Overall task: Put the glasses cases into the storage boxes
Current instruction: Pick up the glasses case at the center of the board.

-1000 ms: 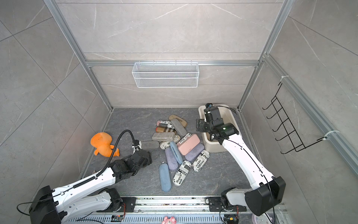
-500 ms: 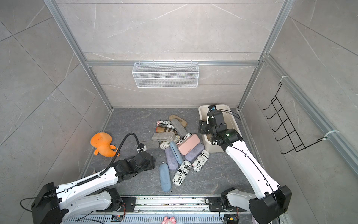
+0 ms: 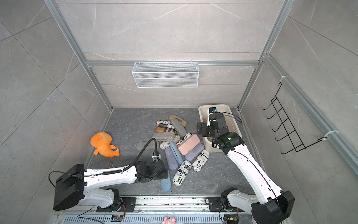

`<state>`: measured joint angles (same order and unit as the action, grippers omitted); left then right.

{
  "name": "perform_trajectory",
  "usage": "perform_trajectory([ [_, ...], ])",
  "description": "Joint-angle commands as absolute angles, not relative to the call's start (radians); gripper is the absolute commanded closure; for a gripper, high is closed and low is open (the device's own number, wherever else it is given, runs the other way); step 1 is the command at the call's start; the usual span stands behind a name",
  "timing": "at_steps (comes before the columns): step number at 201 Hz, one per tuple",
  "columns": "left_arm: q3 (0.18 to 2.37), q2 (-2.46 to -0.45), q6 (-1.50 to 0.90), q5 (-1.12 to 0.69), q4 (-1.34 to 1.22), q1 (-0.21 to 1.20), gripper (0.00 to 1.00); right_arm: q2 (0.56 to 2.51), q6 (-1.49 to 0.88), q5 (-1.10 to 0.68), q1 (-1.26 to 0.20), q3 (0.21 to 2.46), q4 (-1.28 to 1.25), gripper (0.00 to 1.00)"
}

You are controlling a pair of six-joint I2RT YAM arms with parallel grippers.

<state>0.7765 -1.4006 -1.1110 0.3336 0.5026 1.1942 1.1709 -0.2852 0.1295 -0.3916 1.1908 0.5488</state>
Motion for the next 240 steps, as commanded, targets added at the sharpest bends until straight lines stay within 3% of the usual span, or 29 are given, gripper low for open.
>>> perform_trajectory([
  [1, 0.843, -1.45, -1.149, 0.323, 0.547, 1.23, 0.15, 1.151, -0.289, 0.126, -0.391, 1.18, 0.531, 0.08],
  [27, 0.878, -1.505, -1.157, 0.31, 0.546, 1.257, 0.11, 1.149, -0.291, 0.126, -0.391, 1.172, 0.529, 0.07],
  [151, 0.906, -1.618, -1.155, 0.2, 0.525, 1.271, 0.11, 1.135, -0.294, 0.095, -0.391, 1.157, 0.512, 0.05],
  [240, 0.889, -1.547, -1.204, 0.256, 0.606, 1.272, 0.12, 1.155, -0.298, 0.072, -0.391, 1.154, 0.503, 0.05],
])
